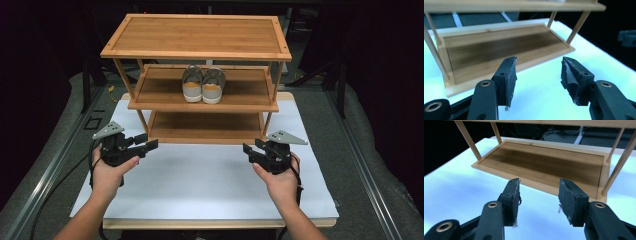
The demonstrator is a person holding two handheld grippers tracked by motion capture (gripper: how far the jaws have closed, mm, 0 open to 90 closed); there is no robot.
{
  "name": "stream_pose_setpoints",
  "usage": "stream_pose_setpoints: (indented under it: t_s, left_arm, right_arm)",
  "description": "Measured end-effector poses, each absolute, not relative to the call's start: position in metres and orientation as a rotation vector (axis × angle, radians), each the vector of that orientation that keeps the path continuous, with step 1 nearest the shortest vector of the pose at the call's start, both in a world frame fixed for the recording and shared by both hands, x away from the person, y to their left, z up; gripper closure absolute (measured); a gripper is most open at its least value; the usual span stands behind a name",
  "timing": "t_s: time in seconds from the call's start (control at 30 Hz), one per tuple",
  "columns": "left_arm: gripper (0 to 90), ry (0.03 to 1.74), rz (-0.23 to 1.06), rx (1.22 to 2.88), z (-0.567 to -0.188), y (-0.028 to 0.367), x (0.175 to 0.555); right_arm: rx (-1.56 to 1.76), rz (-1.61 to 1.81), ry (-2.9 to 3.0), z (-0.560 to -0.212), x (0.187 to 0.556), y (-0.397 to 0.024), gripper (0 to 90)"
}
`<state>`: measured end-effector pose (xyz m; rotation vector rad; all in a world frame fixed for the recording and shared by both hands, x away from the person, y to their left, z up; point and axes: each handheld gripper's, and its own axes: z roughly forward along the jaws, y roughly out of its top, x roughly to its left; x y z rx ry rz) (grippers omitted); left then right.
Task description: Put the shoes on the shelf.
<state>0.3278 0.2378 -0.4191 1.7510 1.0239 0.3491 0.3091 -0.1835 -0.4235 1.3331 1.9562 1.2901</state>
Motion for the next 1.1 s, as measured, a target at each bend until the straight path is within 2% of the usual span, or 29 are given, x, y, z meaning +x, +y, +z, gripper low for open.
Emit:
stream_pose_setpoints:
  t_s: [0.77, 1.1]
  left_arm:
    - [45.1, 1.079, 0.364, 1.823, -0.504, 0.253, 0.298]
    - [45.9, 1.104, 0.355, 1.861, -0.531, 0.254, 0.301]
  right_arm:
    - [1.424, 1.286, 1.936, -0.497, 0.284, -0.190, 49.4]
    - [1.307, 1.161, 2.030, -0.524, 0.284, -0.178, 49.3]
